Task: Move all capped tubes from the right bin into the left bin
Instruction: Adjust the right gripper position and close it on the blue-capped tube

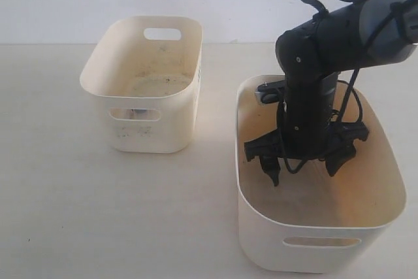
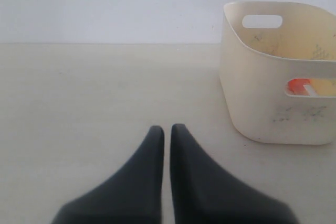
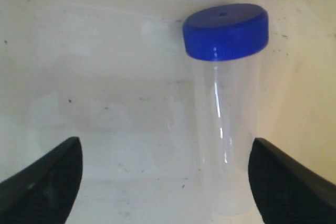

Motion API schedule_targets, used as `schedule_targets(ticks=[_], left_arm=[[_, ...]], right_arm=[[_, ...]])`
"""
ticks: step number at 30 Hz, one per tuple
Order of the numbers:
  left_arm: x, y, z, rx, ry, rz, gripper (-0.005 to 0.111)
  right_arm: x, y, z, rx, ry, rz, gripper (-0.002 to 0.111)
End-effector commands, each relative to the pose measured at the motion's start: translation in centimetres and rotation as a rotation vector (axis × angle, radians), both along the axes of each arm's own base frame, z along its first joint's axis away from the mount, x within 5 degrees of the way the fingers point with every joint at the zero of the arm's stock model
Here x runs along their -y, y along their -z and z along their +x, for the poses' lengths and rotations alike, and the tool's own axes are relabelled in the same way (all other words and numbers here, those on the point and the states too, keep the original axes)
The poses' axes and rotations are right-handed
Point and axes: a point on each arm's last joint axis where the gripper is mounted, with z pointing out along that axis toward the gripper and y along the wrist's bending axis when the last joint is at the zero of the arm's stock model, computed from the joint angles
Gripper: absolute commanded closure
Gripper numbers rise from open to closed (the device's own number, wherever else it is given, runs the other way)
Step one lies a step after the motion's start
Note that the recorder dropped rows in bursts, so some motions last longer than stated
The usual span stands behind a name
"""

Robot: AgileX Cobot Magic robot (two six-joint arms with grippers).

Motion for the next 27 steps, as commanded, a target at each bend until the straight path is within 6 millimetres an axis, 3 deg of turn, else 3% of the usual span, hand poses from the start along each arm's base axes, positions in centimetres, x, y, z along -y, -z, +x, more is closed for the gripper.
schedule_targets(ticks=[1,8,15,27], left_arm=[[0.04,0.1,-0.03,-0.003,0.003,-0.011,0.103],[0.04,0.1,-0.03,-0.003,0.003,-0.011,0.103],[0.04,0.1,-0.03,-0.003,0.003,-0.011,0.103],[0.04,0.1,-0.03,-0.003,0.003,-0.011,0.103]], right_arm=[[-0.32,1.0,0.27,0.006,0.04,0.059,0.03],[0.3,0.95,0.46,0.024,-0.003,-0.01,0.031],[0.33,0.95,0.42,0.021,0.009,-0.013,0.067],[0.26,0.95,0.47,0.027,0.011,-0.005,0.072]])
